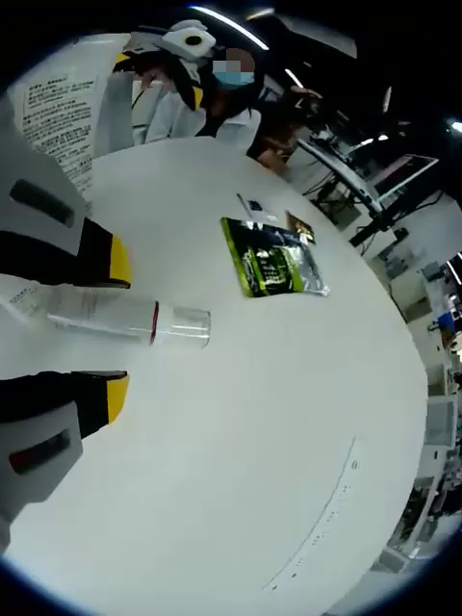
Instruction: Arrange the skincare products in the storage area until every visible bottle or jar stands upright without overlapping.
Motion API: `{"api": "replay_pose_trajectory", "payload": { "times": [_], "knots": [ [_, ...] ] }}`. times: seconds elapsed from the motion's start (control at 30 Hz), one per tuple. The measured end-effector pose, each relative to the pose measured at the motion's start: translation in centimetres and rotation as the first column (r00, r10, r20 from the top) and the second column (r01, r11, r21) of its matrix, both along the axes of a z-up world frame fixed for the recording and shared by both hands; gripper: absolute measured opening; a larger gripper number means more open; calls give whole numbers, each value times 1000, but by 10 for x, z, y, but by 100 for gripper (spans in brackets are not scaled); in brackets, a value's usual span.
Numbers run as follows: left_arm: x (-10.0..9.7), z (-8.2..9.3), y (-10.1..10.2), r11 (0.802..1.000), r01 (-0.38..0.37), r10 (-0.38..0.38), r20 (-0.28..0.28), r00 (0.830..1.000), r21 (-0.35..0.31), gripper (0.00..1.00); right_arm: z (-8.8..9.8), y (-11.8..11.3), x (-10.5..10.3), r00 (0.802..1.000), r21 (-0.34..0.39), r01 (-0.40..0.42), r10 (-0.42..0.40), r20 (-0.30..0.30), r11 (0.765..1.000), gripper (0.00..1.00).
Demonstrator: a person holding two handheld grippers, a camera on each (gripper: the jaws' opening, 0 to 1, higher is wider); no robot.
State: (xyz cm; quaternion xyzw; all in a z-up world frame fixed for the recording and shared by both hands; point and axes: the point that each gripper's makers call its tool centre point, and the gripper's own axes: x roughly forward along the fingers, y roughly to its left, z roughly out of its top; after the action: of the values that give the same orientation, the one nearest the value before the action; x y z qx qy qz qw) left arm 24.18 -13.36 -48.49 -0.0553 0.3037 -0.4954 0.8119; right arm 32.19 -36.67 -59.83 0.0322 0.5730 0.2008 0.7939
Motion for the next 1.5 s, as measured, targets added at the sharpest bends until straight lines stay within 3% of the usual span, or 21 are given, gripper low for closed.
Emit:
{"api": "replay_pose_trajectory", "payload": {
  "times": [0.17, 0.3, 0.53, 0.63, 0.7, 0.83, 1.0, 1.1, 1.17, 1.3, 1.5],
  "knots": [
    [2, -5, 9, 1000, -22, 22, -12, 1000, 2, 81, -4, 6, 1, 994, -54, -103, 101, -41, 993, 30],
    [4, -7, 13, 999, -32, 32, -17, 999, 4, 80, -15, 7, 0, 985, -86, -161, 155, -71, 983, 20],
    [7, -5, 13, 999, -35, 35, -15, 999, -2, 80, -16, -9, 3, 982, -131, -186, 179, -62, 974, 19],
    [7, -6, 11, 1000, -28, 28, -15, 999, 0, 80, -16, -12, -1, 960, -150, -279, 275, -44, 949, 19],
    [8, -6, 8, 1000, -23, 23, -14, 1000, 0, 80, -20, -15, -4, 967, -147, -252, 244, -69, 957, 19],
    [8, -5, 5, 1000, -13, 13, -11, 1000, 1, 80, -21, -17, -1, 984, -128, -171, 165, -63, 977, 14],
    [6, -2, 1, 1000, -4, 4, -5, 1000, 5, 80, -20, -17, -3, 990, -102, -140, 136, -42, 985, 12],
    [4, 1, -1, 1000, 2, -2, 0, 1000, 6, 80, -19, -24, 5, 1000, -50, -4, 4, 7, 999, 12],
    [4, 5, -3, 1000, 10, -10, 5, 1000, 6, 79, -15, -34, 2, 998, -59, 51, -48, 52, 997, 11],
    [0, 13, -9, 1000, 28, -28, 21, 999, 10, 79, 2, -44, -2, 983, 45, 142, -146, 112, 989, 11],
    [-6, 20, -19, 998, 56, -56, 32, 998, 9, 79, 29, -70, -12, 965, 32, 168, -171, 200, 985, 11]
  ]
}}
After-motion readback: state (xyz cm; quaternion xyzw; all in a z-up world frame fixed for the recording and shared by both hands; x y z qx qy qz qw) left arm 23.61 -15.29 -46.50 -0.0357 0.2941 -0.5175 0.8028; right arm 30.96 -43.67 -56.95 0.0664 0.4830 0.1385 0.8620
